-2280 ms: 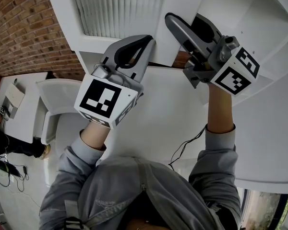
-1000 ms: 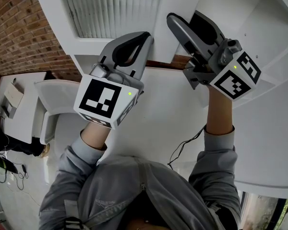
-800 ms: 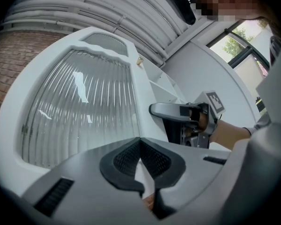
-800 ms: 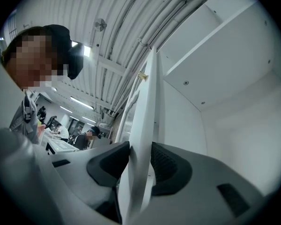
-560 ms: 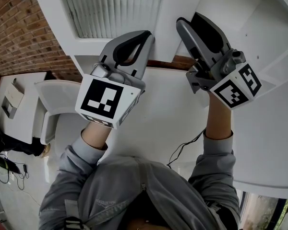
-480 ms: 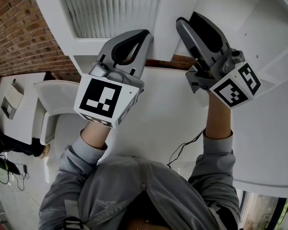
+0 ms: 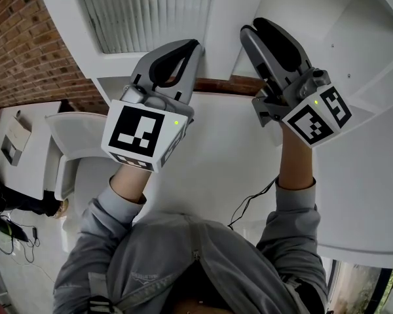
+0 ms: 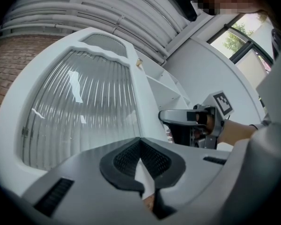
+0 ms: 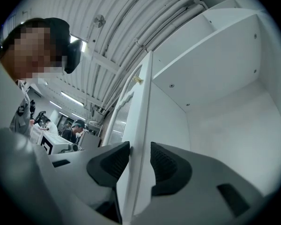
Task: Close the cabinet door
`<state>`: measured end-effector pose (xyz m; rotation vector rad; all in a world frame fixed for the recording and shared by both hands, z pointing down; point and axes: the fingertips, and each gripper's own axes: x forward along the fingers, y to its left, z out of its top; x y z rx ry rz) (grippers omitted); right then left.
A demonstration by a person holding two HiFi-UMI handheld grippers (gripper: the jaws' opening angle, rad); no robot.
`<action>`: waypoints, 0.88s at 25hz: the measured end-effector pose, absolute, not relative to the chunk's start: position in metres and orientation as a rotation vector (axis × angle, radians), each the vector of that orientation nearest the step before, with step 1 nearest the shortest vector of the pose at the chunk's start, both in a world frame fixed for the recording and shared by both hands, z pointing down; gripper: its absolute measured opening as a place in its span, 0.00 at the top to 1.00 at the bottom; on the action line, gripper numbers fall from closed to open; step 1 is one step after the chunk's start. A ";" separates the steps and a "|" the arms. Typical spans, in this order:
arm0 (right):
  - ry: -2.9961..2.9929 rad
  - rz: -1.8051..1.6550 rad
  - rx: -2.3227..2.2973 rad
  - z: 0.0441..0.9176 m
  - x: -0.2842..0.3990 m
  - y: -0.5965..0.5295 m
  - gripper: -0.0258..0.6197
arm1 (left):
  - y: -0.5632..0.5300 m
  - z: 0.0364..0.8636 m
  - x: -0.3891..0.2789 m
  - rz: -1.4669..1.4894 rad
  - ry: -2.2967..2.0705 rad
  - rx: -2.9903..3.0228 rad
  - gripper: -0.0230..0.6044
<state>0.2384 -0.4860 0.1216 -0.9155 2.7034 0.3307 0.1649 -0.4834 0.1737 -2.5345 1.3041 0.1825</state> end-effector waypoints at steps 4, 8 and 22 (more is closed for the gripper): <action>2.693 0.335 -0.943 0.123 0.240 -0.489 0.72 | -0.486 0.175 0.165 0.173 1.310 -2.538 0.95; 2.687 0.361 -0.978 0.123 0.242 -0.488 0.72 | -0.486 0.176 0.167 0.166 1.315 -2.529 0.95; 2.566 0.400 -1.282 0.122 0.243 -0.483 0.75 | -0.455 0.180 0.170 0.149 1.264 -2.581 0.95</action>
